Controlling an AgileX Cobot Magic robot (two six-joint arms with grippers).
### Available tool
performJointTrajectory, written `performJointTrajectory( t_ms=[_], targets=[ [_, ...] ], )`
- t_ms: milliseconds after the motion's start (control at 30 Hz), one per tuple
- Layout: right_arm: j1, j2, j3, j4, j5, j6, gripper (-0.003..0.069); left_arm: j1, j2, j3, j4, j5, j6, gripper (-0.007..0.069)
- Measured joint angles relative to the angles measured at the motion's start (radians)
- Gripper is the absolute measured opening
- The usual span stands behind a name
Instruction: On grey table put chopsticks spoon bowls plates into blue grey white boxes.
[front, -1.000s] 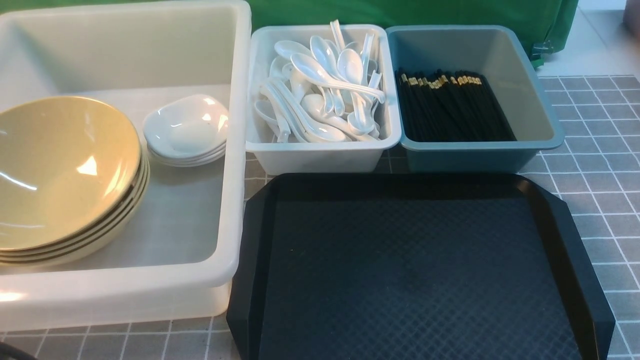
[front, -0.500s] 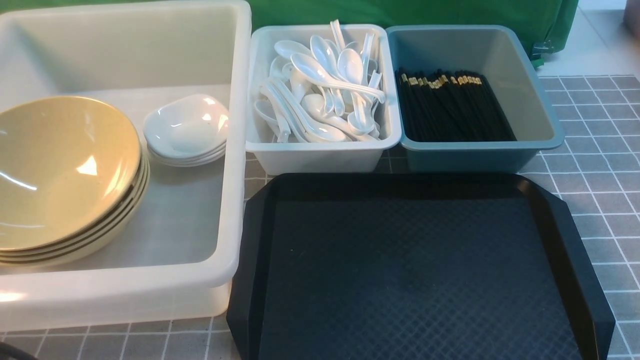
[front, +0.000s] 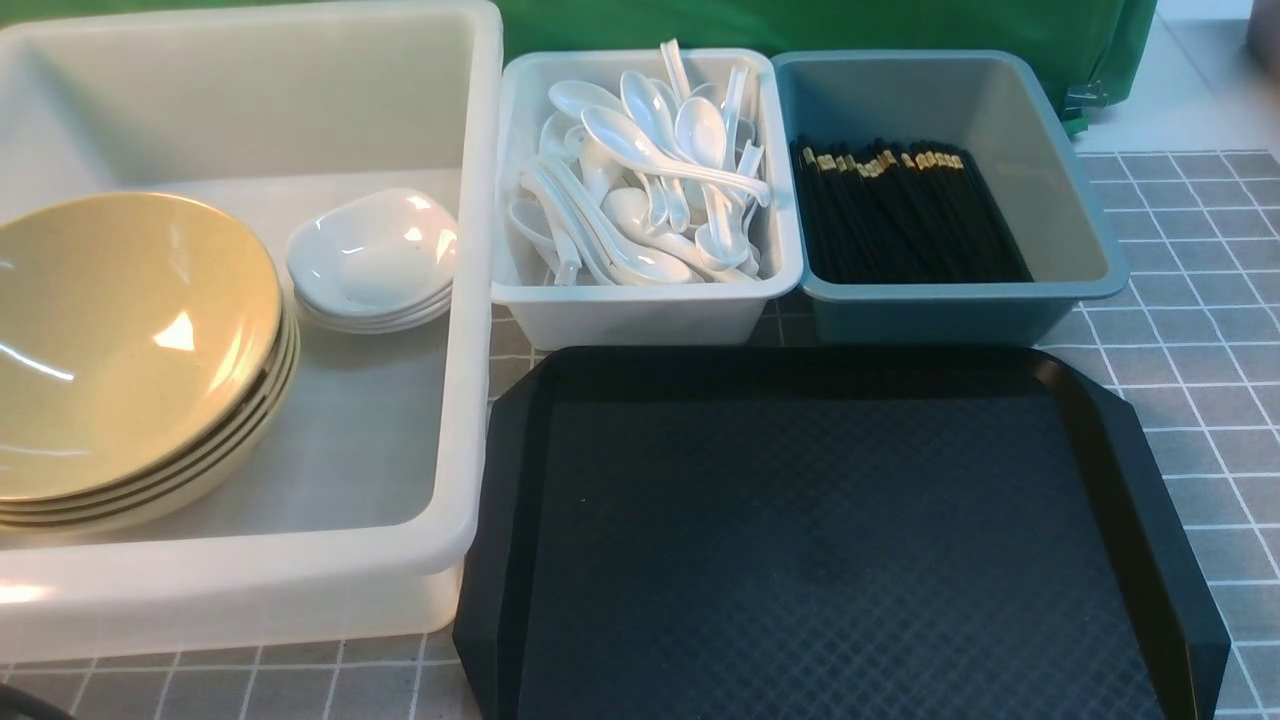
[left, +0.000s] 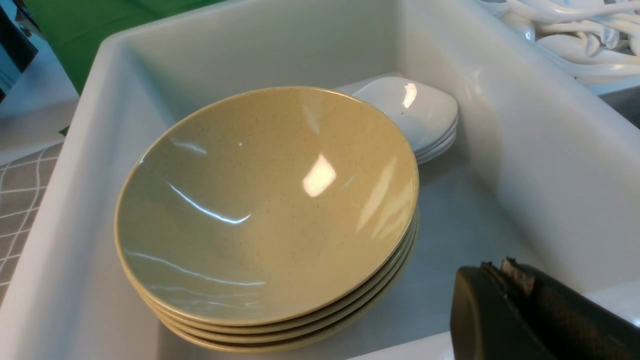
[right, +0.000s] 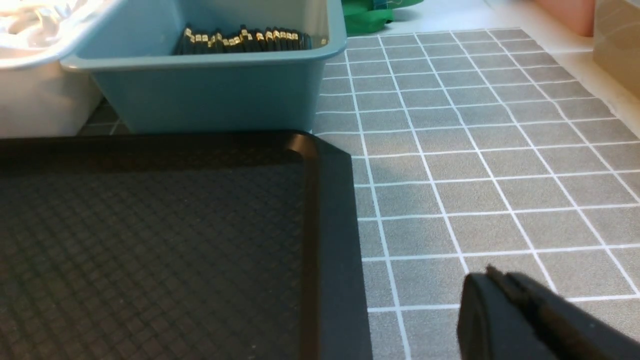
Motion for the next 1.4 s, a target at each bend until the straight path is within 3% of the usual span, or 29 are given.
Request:
performJointTrajectory(
  t_ms=[200,467,533,667,800,1400],
  targets=[
    [0.000,0.000,0.000,0.000,0.001,0.000,0.0045,0.000,-0.006,0.065,0.000,-0.056,0.000,-0.0011],
    [0.000,0.000,0.000,0.000,0.001,0.000,0.0052,0.000,-0.154,0.380,0.001,-0.466,-0.017,-0.0011],
    [0.000,0.000,0.000,0.000,0.001,0.000,0.0054,0.000,-0.206,0.431,0.001,-0.500,-0.032,-0.0011],
    [0.000,0.000,0.000,0.000,0.001,0.000,0.0058,0.000,-0.254,0.492,0.008,-0.472,-0.058,-0.0011],
    [0.000,0.000,0.000,0.000,0.001,0.000,0.0062,0.000,-0.256,0.499,0.015,-0.329,-0.106,-0.0011],
    [0.000,0.000,0.000,0.000,0.001,0.007,0.0079,0.000,-0.258,0.499,0.018,-0.321,-0.130,-0.0011]
  ],
)
